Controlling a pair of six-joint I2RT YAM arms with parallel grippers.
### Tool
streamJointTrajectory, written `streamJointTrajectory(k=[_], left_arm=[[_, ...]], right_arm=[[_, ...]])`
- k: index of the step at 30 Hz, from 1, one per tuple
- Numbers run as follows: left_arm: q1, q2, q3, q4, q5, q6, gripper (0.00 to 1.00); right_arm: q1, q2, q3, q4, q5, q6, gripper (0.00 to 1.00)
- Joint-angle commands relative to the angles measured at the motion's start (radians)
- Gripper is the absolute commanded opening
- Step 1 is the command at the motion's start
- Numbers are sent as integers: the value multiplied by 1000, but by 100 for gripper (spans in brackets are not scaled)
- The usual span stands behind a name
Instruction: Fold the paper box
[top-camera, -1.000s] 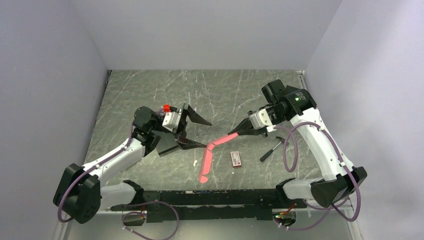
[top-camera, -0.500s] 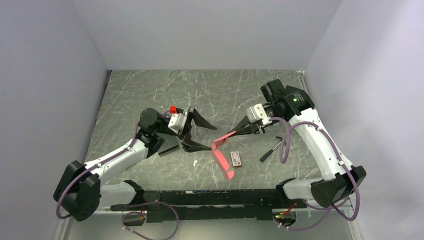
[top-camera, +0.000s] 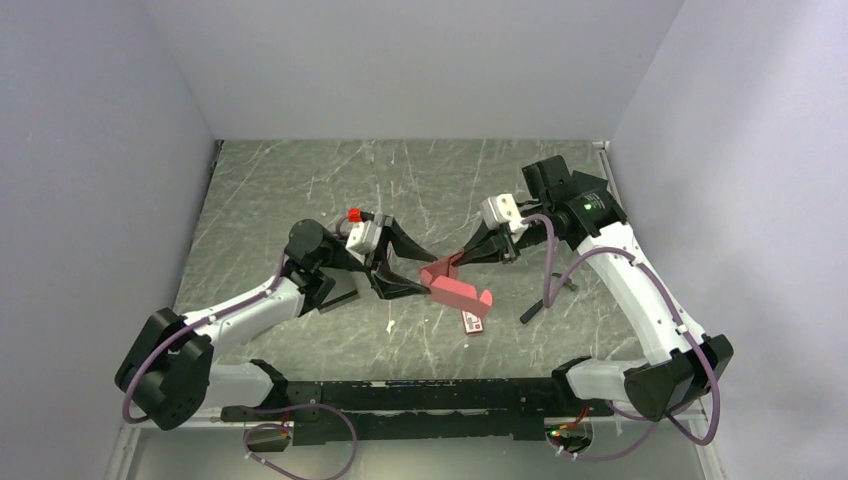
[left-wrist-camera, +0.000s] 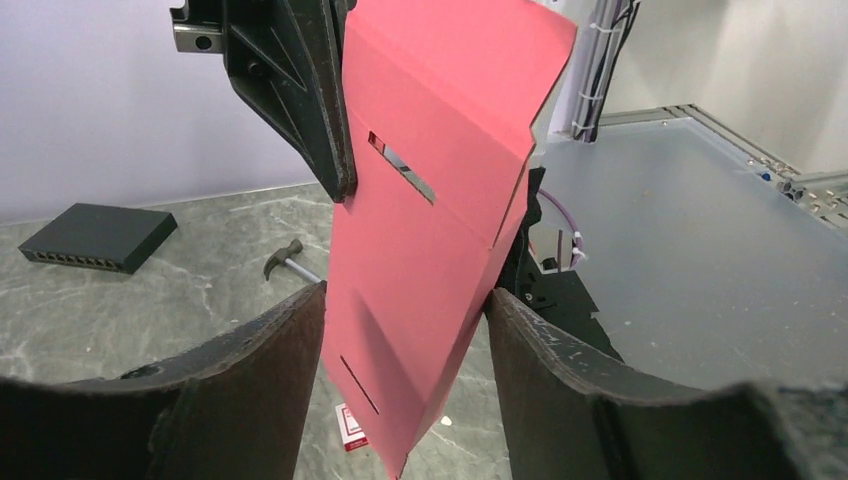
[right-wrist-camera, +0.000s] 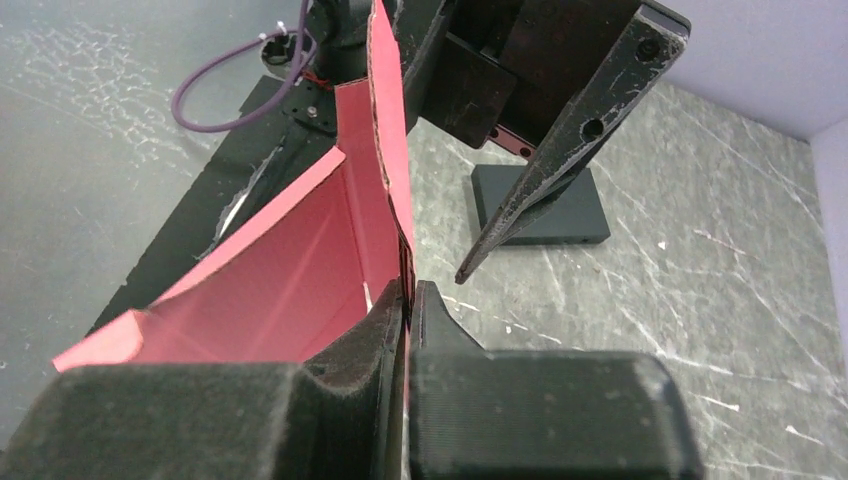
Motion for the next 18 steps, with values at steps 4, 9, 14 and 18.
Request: streamJointTrajectory(k=[4,9,14,18], left_arm=[[-11,-4,-9,12,-193,-7,57],[-11,-32,-32,-12,-258,7,48],[-10,-48,-46,-24,-275,12,35],[-11,-36,-42,-1,-244,-8,30]], right_arm=[[8,-37,-43,239,6,245,0],[7,-41,-60,329,24,388,0],[7,-42,-72,346,7,418,0],[8,-39,-76,348,-13,429,0]])
